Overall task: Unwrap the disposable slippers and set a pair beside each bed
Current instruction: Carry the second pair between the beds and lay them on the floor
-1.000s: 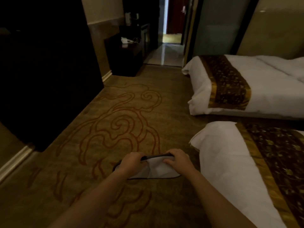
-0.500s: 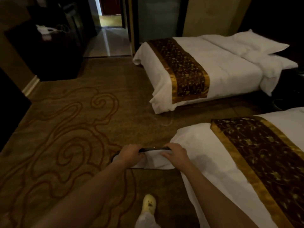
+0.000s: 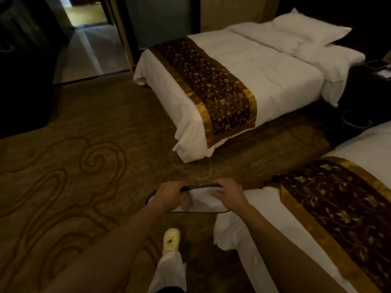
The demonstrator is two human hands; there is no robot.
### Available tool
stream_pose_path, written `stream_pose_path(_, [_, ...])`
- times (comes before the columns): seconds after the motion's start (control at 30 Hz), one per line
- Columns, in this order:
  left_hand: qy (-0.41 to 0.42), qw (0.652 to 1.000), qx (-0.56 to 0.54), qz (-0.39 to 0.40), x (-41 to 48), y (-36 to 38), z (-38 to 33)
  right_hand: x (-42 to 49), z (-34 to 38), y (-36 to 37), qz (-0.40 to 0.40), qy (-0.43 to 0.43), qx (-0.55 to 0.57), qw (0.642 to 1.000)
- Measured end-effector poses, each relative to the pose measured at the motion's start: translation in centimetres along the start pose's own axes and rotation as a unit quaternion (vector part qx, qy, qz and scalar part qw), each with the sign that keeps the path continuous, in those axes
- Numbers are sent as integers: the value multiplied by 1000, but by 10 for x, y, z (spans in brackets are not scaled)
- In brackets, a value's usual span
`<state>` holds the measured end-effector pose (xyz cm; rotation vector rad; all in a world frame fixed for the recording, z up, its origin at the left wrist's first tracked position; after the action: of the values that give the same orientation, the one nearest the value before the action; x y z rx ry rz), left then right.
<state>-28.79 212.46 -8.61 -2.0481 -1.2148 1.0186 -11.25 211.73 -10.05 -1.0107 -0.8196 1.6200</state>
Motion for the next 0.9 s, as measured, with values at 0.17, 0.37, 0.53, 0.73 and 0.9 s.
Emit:
stream_pose_path(0.17, [48, 998, 19, 42, 127, -34, -9, 97, -31, -29, -34, 76, 9, 996])
stream_pose_path(0.37, [98, 987, 21, 127, 249, -47, -50, 172, -83, -72, -48, 149, -16, 988])
stream_pose_path(0.53, [145, 965, 60, 210, 341, -15, -101, 215, -154, -101, -38, 204, -27, 978])
stream_pose_path(0.73, [179, 936, 113, 279, 447, 28, -171, 276, -251, -143, -27, 211, -45, 976])
stream_pose_path(0.9, [195, 922, 126, 310, 509, 47, -228, 312, -310, -188, -7, 215, -81, 973])
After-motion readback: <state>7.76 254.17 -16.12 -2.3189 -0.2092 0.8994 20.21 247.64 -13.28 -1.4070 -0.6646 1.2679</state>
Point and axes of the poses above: each hand's wrist, its own x-axis towards the middle knuckle, its own y-axis out of the palm, z = x × y, the point moved 8 cm from there along x, towards the middle knuckle, and after that the axes turned 13 degrees about -x, right-handed, at the moved point
